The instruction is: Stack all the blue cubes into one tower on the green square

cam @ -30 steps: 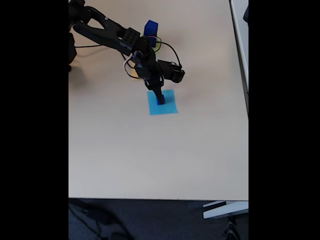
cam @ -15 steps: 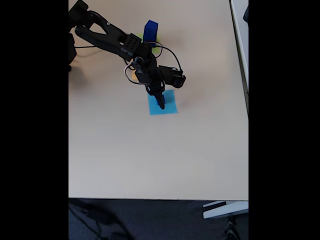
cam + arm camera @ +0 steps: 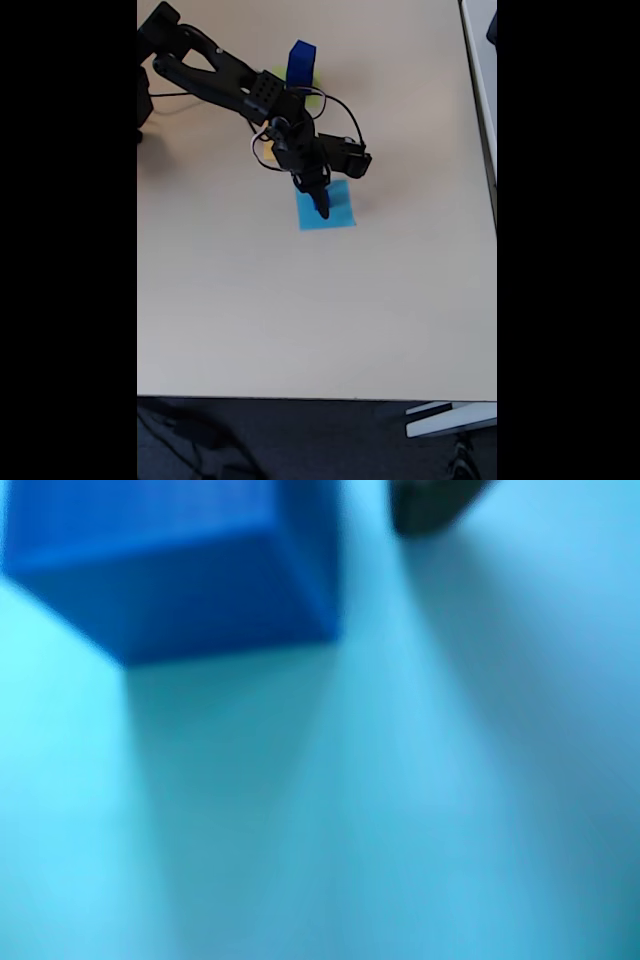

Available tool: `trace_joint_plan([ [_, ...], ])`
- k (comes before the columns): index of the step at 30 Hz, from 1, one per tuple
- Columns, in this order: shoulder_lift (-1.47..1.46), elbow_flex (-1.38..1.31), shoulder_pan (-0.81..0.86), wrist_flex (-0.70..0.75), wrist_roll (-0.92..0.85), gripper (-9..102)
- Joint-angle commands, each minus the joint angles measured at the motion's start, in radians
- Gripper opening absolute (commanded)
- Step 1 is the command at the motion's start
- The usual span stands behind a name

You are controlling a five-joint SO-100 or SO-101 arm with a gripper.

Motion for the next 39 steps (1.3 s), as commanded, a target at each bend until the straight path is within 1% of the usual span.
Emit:
trace_joint_plan([
  [1,0.014,-0.054,-0.005,-0.015,0.006,25],
  [8,0.021,-0.054,-0.006,-0.011,-0.002,18],
  [13,0.021,-0.054,-0.011,-0.011,0.000,16],
  [20,0.023,-0.052,-0.015,-0.012,-0.005,6],
  [27,0.087,-0.032,-0.035,0.000,-0.012,5],
  [33,0.238,-0.017,-0.072,0.110,0.014,5],
  [39,0.305,-0.060,-0.120,0.202,0.058,5],
])
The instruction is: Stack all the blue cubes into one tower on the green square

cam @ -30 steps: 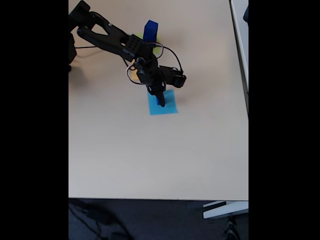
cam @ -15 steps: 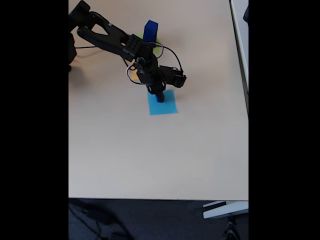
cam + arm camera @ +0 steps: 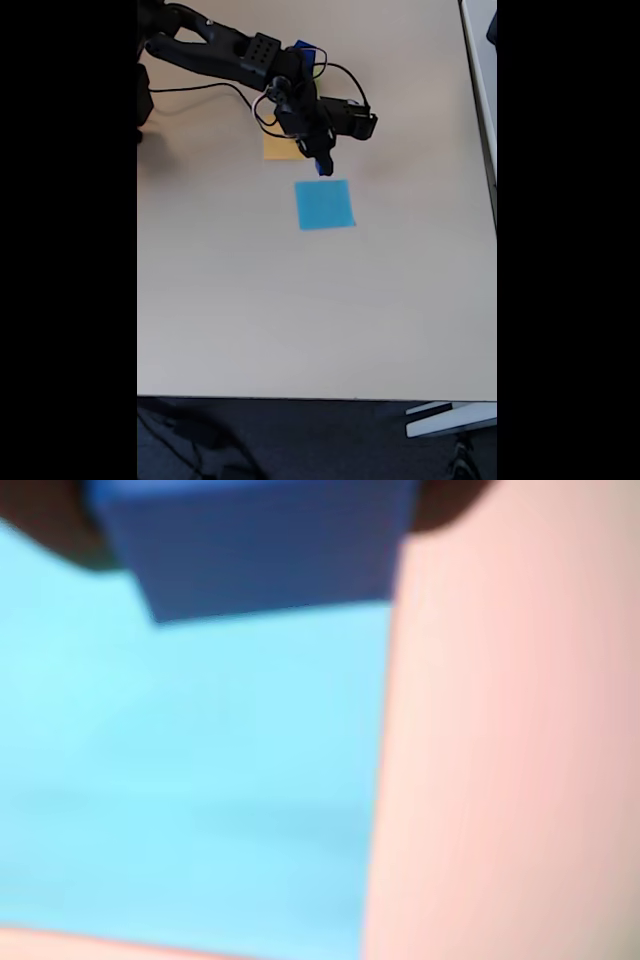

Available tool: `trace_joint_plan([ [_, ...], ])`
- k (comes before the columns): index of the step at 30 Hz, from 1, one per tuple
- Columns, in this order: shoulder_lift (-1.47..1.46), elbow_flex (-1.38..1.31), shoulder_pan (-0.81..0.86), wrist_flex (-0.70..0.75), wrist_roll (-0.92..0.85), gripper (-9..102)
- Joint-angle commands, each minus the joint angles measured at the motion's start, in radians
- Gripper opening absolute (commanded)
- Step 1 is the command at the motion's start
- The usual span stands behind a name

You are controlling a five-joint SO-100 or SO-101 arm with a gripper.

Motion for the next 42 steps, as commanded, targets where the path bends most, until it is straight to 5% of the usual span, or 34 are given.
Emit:
trace_joint_plan([
  [1,0.135,-0.052,-0.032,0.034,0.031,5],
  [9,0.259,-0.040,-0.172,0.192,0.247,5],
  [42,0.319,-0.014,-0.565,0.229,0.994,3],
])
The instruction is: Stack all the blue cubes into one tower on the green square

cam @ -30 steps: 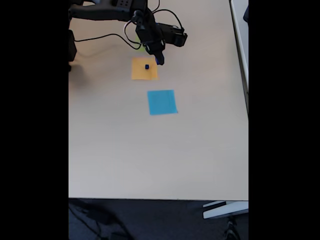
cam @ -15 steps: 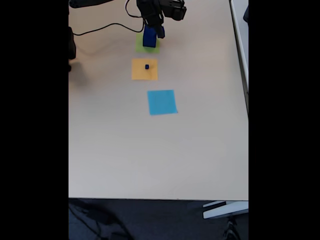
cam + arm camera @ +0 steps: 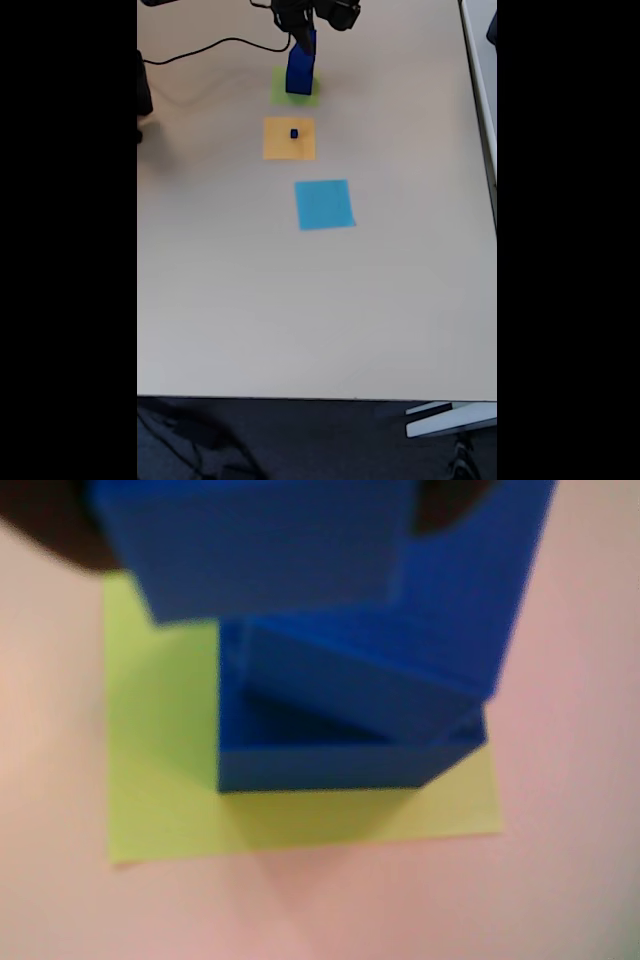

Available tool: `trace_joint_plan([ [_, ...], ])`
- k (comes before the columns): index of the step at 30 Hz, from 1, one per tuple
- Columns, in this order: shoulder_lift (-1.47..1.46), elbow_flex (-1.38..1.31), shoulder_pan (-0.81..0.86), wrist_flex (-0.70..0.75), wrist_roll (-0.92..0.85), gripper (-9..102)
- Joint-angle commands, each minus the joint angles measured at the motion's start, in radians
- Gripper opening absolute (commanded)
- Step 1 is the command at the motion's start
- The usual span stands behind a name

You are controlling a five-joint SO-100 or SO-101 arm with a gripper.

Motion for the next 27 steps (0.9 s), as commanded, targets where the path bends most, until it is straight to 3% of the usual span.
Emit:
trace_joint_plan([
  [1,0.049,-0.023,-0.021,-0.008,0.037,3],
  [17,-0.095,-0.123,-0.080,-0.018,0.115,3],
  [27,-0.074,-0.067,-0.048,-0.017,0.052,3],
])
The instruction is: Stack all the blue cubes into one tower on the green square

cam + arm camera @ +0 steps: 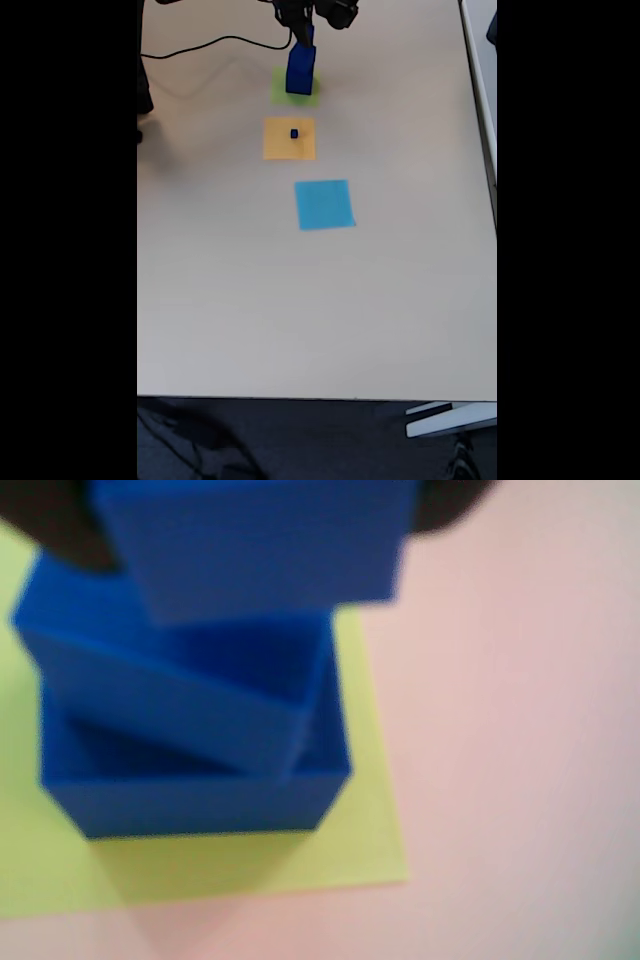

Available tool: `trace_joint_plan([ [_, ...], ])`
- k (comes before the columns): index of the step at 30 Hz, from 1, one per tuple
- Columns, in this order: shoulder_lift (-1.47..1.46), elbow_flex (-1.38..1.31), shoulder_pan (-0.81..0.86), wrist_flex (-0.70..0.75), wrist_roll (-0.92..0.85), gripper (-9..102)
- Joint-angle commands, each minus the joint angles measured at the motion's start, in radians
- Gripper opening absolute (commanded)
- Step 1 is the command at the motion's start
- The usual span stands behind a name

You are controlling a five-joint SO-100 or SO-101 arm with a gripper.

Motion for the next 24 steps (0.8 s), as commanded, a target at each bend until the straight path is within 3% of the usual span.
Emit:
trace_joint_plan([
  [1,0.037,-0.011,0.014,-0.015,-0.025,3],
  [24,0.006,0.035,-0.021,-0.017,0.029,3],
])
